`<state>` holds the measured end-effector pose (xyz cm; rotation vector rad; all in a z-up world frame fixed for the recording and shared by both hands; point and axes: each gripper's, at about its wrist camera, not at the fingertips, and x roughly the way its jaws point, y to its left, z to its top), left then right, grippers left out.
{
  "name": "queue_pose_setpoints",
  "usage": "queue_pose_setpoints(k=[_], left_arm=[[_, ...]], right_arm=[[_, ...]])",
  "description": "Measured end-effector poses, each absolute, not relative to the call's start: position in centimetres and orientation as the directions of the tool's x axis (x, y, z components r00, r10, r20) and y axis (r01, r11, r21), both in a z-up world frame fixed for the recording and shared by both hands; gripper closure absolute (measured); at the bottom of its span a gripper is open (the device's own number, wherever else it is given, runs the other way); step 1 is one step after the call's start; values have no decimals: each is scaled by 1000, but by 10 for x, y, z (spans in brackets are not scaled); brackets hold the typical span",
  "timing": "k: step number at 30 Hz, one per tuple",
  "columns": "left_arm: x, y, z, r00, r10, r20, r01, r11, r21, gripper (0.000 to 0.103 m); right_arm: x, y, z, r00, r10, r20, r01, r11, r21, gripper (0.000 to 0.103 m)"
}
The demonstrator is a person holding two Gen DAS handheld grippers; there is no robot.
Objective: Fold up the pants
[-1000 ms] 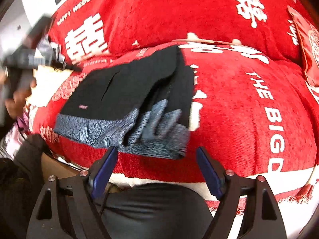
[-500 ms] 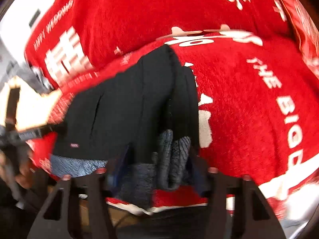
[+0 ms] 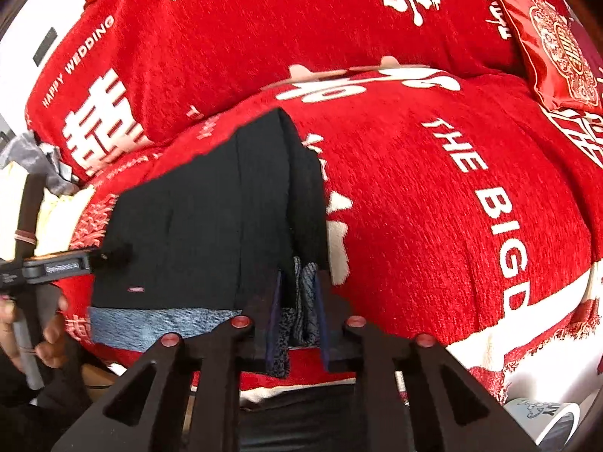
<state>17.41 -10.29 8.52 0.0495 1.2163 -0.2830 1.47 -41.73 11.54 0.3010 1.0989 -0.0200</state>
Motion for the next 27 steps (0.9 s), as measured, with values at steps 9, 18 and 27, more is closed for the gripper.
queue_pose_setpoints(k=[9, 18, 27], left_arm=[[194, -93, 89, 331, -180, -926, 193, 974, -120, 1], [195, -101, 95, 352, -179, -919, 217, 970, -106, 1], [208, -118, 86, 300, -185, -936, 215, 969, -122, 1]], right_arm=[[97, -404, 130, 501, 92, -861, 104, 981, 165, 11], [119, -399, 122, 480, 168, -861, 70, 971, 228, 93], [127, -403, 102, 439, 97, -893, 122, 978, 167, 88]])
